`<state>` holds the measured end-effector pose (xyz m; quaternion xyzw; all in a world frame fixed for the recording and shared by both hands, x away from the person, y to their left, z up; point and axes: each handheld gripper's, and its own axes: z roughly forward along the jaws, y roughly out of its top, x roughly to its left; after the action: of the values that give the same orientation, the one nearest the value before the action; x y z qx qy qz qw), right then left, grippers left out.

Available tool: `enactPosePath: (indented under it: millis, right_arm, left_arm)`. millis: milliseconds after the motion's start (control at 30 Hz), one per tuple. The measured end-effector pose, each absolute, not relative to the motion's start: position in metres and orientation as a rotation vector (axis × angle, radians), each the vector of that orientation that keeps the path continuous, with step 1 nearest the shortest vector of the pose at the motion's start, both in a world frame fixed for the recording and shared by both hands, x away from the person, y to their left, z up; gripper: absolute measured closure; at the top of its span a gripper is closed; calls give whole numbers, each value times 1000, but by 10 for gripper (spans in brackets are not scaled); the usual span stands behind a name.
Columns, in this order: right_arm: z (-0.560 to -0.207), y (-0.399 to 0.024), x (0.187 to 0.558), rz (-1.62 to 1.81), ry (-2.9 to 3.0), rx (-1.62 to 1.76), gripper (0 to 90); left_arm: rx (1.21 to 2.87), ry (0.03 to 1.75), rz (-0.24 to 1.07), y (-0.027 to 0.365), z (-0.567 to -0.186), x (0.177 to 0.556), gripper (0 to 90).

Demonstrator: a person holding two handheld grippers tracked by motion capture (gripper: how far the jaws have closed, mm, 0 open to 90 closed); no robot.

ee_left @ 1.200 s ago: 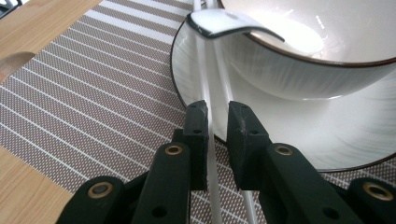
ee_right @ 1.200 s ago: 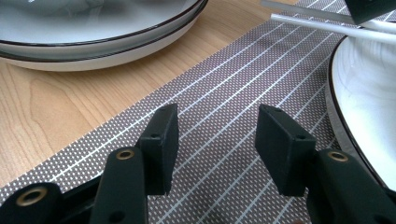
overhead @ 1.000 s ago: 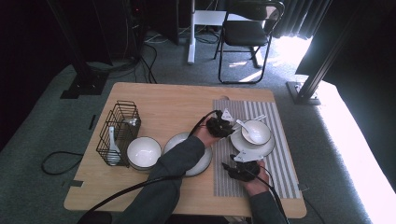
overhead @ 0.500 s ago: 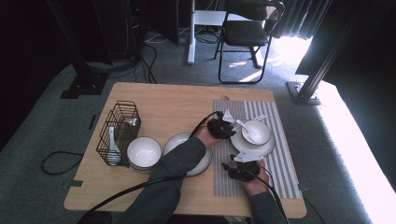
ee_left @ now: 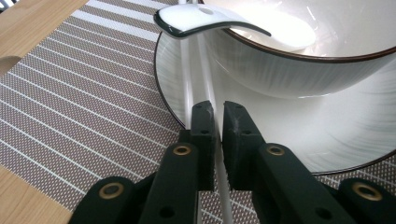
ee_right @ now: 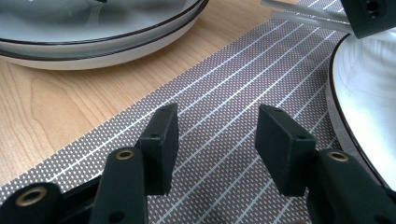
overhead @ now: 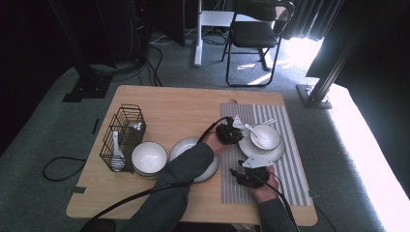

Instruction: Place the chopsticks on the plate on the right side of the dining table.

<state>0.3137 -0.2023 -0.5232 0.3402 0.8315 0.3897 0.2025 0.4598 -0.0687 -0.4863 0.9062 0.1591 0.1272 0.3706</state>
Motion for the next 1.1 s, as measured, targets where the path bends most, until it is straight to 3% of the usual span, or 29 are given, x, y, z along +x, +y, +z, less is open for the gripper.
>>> enactPosePath:
  millis: [333,667,800,900,1100]
  right_arm:
    - [-523,-203,314,1092,2320,950,487]
    - [-523,-203,313,1094,2319,946,487]
    - [-523,-203,313,1096,2320,943,487]
    - [-523,-203,313,1095,2320,943,487]
    - [-523,-203,313,1095,2321,943,487]
  left_arm:
    - [2334,378,354,-71,-485,458,852]
    - [2301,403,367,-67,-486,459,674]
    - [2295,411,371,-66,-487,459,655]
    - [2307,413,369,-67,-488,460,655]
    - [2326,411,370,-68,-490,460,739]
